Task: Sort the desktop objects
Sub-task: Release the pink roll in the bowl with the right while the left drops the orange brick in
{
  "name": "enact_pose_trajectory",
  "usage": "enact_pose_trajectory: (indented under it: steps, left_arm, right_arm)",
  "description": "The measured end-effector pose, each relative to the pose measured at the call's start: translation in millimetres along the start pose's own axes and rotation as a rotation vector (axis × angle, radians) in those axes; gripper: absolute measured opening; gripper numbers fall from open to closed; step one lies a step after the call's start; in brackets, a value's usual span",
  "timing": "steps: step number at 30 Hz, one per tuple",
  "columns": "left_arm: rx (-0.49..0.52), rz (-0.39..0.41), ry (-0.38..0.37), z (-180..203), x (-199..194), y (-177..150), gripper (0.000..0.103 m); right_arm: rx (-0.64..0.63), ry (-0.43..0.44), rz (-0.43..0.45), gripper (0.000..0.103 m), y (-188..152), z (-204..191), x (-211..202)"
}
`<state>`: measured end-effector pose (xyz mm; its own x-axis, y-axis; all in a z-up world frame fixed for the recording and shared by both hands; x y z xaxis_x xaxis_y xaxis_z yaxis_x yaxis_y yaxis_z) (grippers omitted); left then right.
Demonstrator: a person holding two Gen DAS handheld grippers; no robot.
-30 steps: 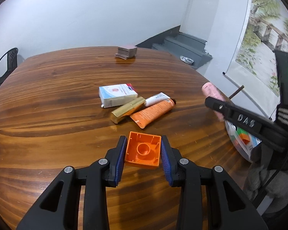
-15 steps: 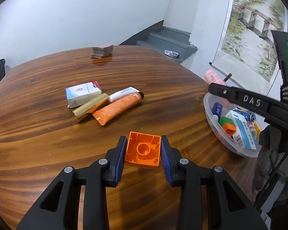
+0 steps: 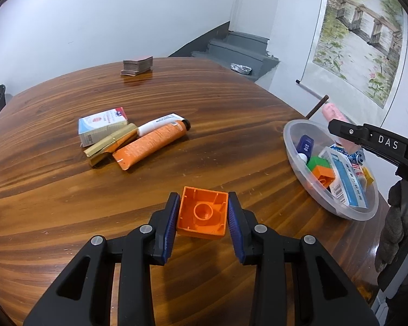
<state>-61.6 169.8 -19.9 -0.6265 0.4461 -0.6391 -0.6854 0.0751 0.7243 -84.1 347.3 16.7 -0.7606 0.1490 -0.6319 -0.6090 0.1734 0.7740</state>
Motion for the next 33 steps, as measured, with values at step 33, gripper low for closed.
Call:
enact_pose_trajectory:
  steps: [33]
  left_arm:
    - [0.077, -0.038, -0.217, 103.2, 42.2, 51.9, 0.038]
  right_arm:
    - [0.162, -0.011, 0.046, 0.032, -9.2, 118.8, -9.2]
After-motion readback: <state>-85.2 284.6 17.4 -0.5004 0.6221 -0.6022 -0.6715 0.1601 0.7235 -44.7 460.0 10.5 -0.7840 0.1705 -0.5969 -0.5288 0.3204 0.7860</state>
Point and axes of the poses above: each gripper's, at about its wrist camera, not at the fingertips, and x roughly the way its jaws point, z to its right, y to its top, the point moved 10 cm from there along x, roughly the way its jaws point, and after that the axes turned 10 degrees about -y, right-handed, at the moved point
